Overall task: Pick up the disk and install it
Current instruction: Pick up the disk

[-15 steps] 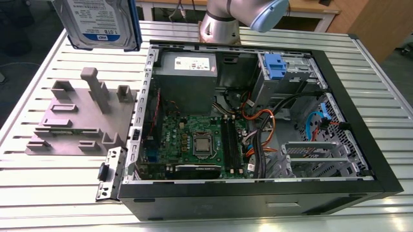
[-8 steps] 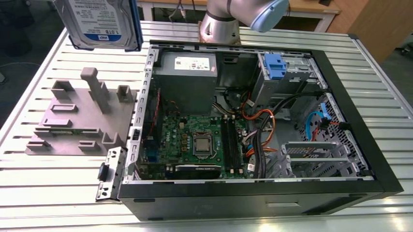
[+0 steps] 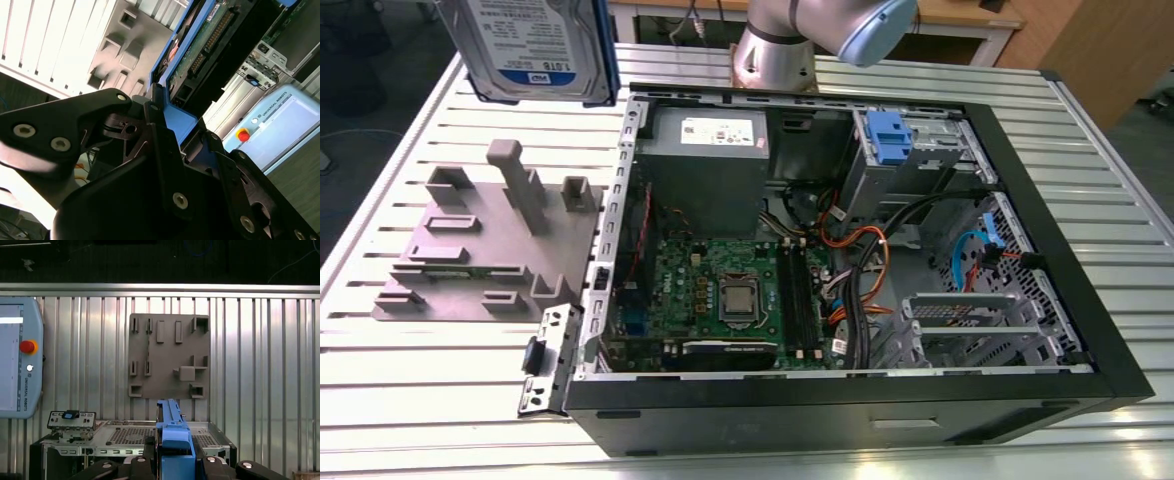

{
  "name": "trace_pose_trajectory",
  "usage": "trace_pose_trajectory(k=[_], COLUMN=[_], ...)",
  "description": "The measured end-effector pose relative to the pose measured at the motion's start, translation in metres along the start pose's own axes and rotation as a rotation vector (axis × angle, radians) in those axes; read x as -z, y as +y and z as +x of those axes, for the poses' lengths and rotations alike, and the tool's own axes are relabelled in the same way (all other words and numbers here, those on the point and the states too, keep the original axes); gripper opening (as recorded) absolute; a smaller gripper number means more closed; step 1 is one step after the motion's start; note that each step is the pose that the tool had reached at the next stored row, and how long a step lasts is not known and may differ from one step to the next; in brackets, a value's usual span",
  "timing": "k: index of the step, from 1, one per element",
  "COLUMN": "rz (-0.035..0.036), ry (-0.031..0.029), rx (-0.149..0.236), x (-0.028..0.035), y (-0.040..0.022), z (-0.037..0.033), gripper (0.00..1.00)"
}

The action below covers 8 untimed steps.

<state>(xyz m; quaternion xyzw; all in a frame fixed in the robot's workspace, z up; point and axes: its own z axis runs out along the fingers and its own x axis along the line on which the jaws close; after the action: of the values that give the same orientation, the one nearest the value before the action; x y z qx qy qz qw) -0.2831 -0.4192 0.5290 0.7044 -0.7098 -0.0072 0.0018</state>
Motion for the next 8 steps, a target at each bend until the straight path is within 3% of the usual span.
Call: trace_pose_trajectory(k=[4, 8], rz=[0.0, -0.0001], ry=[0.0, 0.0], rx=[0.0, 0.0], x=[0.0, 0.0], y=[-0.0051, -0.0061], z=[0.0, -0.0001], gripper=[0.36, 0.36])
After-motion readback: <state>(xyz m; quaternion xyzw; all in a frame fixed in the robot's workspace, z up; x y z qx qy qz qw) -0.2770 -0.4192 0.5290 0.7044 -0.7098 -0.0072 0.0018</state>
